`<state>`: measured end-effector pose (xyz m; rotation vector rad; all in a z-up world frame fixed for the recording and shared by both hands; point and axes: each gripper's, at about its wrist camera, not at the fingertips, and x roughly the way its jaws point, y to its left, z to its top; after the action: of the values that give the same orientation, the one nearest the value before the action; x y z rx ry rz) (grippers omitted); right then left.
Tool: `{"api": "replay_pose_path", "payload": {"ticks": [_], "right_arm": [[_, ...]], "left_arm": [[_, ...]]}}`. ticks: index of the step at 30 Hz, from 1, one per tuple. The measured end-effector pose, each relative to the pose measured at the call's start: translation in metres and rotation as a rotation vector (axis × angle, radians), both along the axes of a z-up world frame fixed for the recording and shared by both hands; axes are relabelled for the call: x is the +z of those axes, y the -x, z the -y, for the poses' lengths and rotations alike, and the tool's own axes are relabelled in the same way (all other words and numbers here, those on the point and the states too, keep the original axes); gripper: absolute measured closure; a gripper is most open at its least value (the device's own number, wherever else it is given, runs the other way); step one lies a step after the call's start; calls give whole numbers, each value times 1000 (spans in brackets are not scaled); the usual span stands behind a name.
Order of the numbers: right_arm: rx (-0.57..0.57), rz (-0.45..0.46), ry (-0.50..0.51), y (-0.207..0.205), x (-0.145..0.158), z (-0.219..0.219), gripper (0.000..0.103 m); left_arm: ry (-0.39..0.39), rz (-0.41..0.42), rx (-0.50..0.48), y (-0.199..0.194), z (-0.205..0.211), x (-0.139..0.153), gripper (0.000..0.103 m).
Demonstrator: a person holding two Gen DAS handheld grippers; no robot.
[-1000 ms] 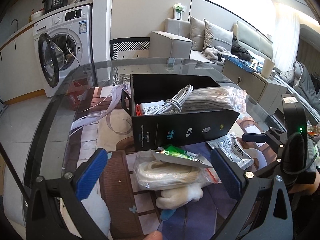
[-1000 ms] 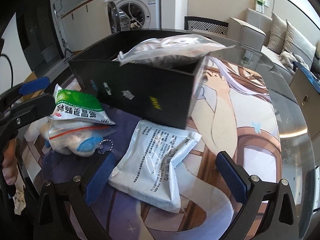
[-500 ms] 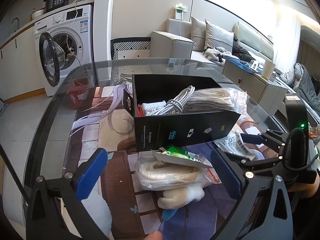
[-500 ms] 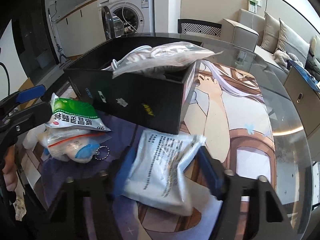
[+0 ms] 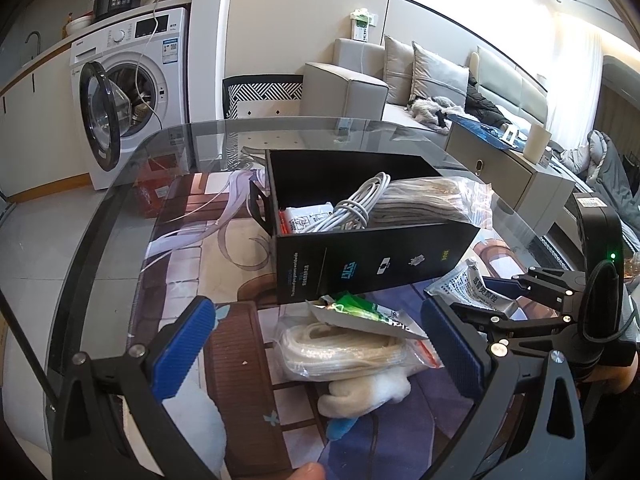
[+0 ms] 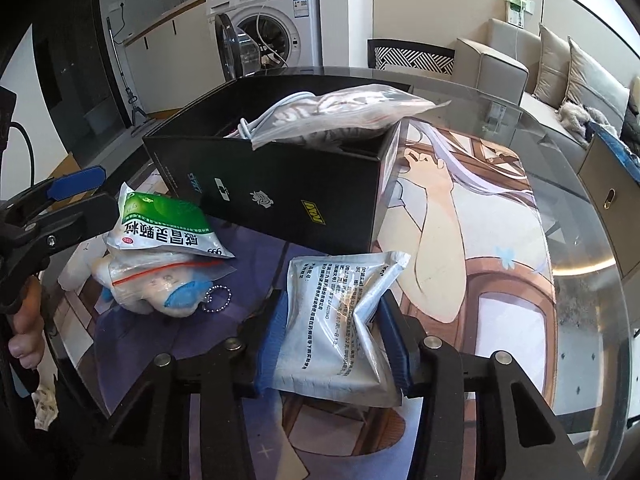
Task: Organize soft objects
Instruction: 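Grasp the green-labelled packet with the left gripper while the right gripper holds the pouch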
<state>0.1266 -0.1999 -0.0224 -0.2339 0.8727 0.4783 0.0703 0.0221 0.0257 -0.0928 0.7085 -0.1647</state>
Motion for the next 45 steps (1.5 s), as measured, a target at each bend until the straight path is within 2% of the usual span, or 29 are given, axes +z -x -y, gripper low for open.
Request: {"api": "replay_pose_path", "payload": {"ticks": [5, 13, 19, 29, 37, 40, 41, 42, 45], "right_arm": [[9, 10, -18, 0, 6, 2, 65], [52, 54, -61, 12, 28, 1, 65], [66, 68, -69, 19, 34, 0, 65], [71, 56, -65, 18, 32, 0, 65], [76, 59, -72, 17, 33, 3, 65], [77, 58, -69, 17, 33, 3, 65], [78, 58, -69, 17, 33, 2, 65], [79, 58, -69, 17, 33, 2, 65], [86, 63, -67, 19, 34, 0, 65]], "left_arm": [[1, 2, 3, 0, -2, 2, 0], [6, -1, -11, 0, -2, 2, 0], [19, -7, -32, 0, 1, 2, 0], [-47, -35, -79, -4, 20, -3, 0], [-55, -48, -134, -12, 31, -9, 1], [-70, -59, -134, -15, 33, -13, 14], [-71, -61, -129, -15, 32, -14, 22], [-66, -61, -127, -15, 31, -15, 36], [-25, -56, -143, -11, 26, -14, 49]]}}
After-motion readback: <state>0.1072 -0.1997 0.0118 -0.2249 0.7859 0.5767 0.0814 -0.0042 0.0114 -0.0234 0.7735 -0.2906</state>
